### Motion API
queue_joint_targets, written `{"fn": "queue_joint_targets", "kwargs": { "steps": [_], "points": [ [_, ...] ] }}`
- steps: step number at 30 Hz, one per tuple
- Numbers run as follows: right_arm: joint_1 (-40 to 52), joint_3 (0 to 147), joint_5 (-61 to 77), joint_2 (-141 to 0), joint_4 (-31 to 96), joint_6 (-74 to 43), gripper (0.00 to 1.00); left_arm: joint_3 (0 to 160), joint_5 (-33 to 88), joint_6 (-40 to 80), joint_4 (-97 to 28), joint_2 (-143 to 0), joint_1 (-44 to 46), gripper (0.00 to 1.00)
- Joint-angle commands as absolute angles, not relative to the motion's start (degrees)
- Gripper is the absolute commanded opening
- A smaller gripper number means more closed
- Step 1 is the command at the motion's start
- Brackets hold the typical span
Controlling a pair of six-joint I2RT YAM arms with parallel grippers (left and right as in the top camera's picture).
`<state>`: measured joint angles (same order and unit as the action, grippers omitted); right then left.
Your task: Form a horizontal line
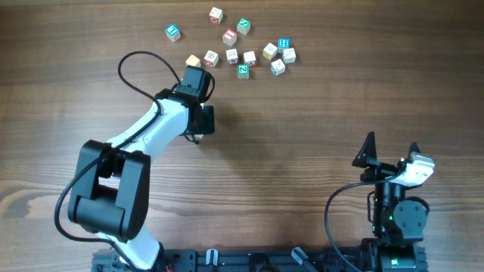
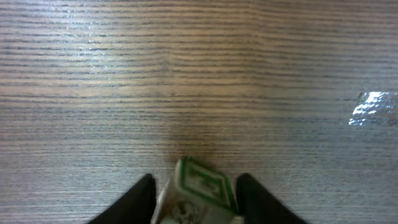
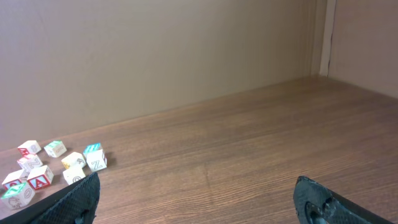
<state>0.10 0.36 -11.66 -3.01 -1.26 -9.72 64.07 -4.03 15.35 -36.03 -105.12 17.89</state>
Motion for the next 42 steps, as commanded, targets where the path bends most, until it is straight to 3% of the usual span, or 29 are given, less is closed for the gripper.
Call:
{"fn": "queue_joint_targets", "kwargs": {
  "steps": [1,3,7,11,14,25,27,28,30,32,38,42],
  "points": [
    [-0.2,0.3,-12.0,-2.9,-1.4,-9.0,1.0,63.7,-5.0,15.3,-37.4,-105.8,17.8,0.34],
    [-0.2,0.3,-12.0,-2.9,-1.4,-9.0,1.0,63.7,-5.0,18.0,-38.9,-105.8,17.8,0.3],
    [-0.2,0.3,-12.0,-2.9,-1.4,-9.0,1.0,63.7,-5.1,22.0,-39.8,-105.8,17.8,0.31],
    [-0.2,0.3,-12.0,-2.9,-1.4,-9.0,1.0,63.7,-7.4,21.9,-38.8,-105.8,17.8,0.39],
    [-0.2,0.3,-12.0,-2.9,-1.4,-9.0,1.0,63.7,-7.6,21.9,-37.6,-105.8,17.8,0.53],
    [-0.2,0.3,-12.0,-2.9,-1.4,-9.0,1.0,63.7,-7.6,21.5,-37.5,-105.8,17.8,0.61],
    [-0.2,0.3,-12.0,-2.9,-1.4,-9.0,1.0,63.7,-7.6,21.5,-37.5,-105.8,17.8,0.7],
    [-0.2,0.3,-12.0,-2.9,-1.4,-9.0,1.0,63.7,-7.6,21.5,-37.5,-105.8,17.8,0.82],
    [-0.2,0.3,-12.0,-2.9,-1.4,-9.0,1.0,63.8,-7.6,21.5,-37.5,-105.8,17.8,0.93],
    [-0.2,0.3,-12.0,-2.9,-1.4,-9.0,1.0,64.9,-7.6,21.0,-37.5,-105.3,17.3,0.99],
    [-0.2,0.3,-12.0,-2.9,-1.4,-9.0,1.0,78.5,-7.6,21.1,-42.5,-100.1,13.6,1.0],
    [-0.2,0.3,-12.0,-2.9,-1.4,-9.0,1.0,78.8,-7.5,21.1,-43.6,-99.4,13.6,1.0]
  ]
}}
